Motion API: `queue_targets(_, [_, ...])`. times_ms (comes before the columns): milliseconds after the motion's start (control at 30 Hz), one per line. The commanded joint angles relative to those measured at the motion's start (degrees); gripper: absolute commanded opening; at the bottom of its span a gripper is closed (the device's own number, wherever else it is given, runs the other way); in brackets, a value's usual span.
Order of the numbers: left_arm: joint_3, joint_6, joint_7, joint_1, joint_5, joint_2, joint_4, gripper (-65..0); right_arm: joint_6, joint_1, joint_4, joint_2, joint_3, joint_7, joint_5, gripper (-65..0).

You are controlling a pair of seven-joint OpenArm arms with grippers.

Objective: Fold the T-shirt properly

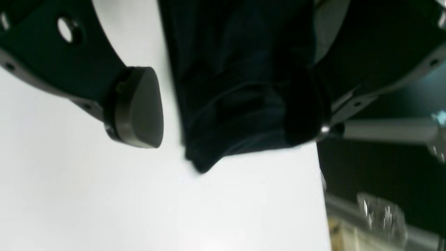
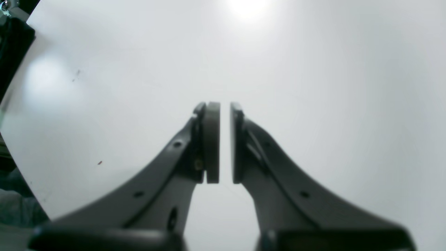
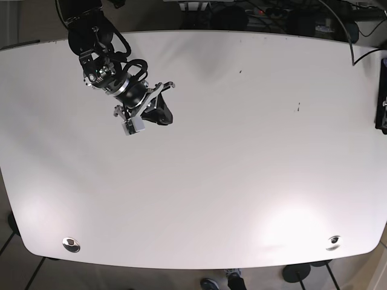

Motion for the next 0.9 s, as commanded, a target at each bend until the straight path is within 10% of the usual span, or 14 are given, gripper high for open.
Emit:
queue_targets(33, [-1.4, 0.1, 2.7, 0.8, -2.9, 0.3, 9.4, -14.4, 0.37, 0.4, 1.7, 0.4, 0.3, 1.6, 0.4, -60.7])
queue_targets(500, [-9.6, 0.4, 24.4, 2.4, -3.2, 37.2, 51.2, -14.4, 0.37, -3.7, 5.1, 0.4, 3.2, 1.6, 0.4, -60.7])
queue_targets(733, [-9.6, 0.4, 24.8, 2.4, -3.1, 42.2, 51.4, -14.4, 0.02, -0.9, 4.5, 0.4, 3.2, 1.4, 0.2, -60.1])
queue_targets(900, [-9.6, 0.4, 24.8, 2.7, -3.1, 42.2, 51.5, -14.4, -5.08, 13.1, -6.4, 0.0, 3.2, -0.9, 0.5, -25.7])
